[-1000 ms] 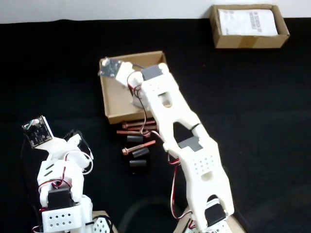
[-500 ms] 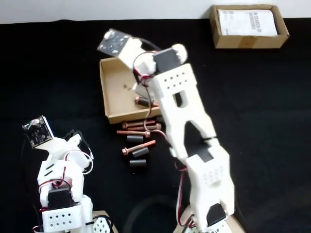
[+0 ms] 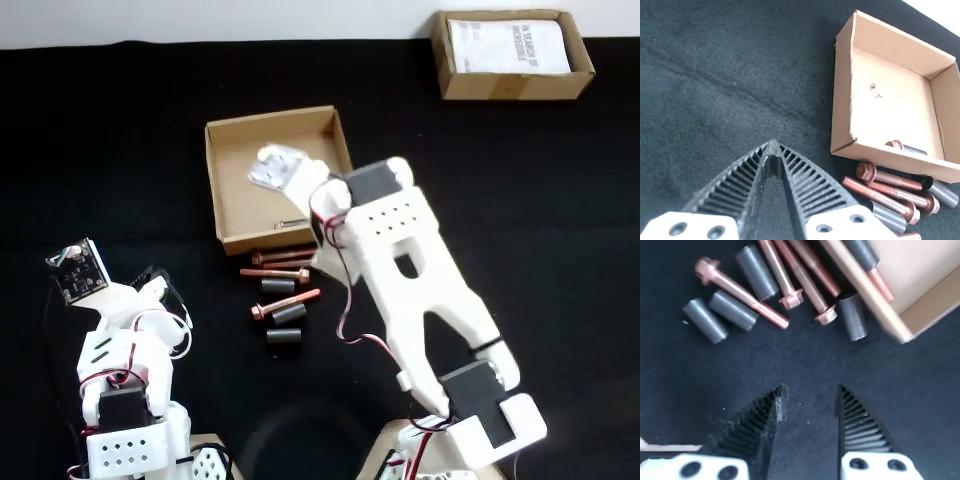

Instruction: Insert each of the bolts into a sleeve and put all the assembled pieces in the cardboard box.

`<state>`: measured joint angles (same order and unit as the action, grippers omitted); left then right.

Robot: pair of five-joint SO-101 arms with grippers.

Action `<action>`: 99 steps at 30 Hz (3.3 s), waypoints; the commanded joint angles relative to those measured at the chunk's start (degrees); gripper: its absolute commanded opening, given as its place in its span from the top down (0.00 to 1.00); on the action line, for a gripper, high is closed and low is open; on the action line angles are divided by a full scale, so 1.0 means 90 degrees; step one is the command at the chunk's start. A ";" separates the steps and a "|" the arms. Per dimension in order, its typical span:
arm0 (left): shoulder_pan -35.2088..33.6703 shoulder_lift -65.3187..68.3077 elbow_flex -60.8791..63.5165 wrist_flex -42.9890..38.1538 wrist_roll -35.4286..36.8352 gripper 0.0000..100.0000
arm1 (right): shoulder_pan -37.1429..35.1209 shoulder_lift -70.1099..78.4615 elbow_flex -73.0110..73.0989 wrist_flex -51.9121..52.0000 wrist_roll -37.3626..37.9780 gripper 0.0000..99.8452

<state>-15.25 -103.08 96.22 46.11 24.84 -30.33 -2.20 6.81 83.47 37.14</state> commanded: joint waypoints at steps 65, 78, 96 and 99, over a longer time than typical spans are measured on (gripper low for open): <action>0.0044 -0.0024 0.0103 0.0156 0.0039 0.99 | 0.0845 -0.0200 -0.3482 0.1148 -0.1426 0.99; 0.0952 -0.0024 -0.0698 0.1211 -0.0576 0.99 | 0.0855 -0.3580 -0.2134 0.1949 -0.4210 0.99; 0.2076 0.3726 -0.5319 0.2559 -0.0987 0.99 | 0.3111 -0.8161 0.4381 -0.0562 -0.4484 0.99; 0.2447 0.5045 -0.6413 0.2852 -0.0274 0.99 | 0.3756 -0.8269 0.4830 -0.0923 -0.4474 0.99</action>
<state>3.30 -68.62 48.84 69.85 17.19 -2.11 -75.34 47.43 78.73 -3.12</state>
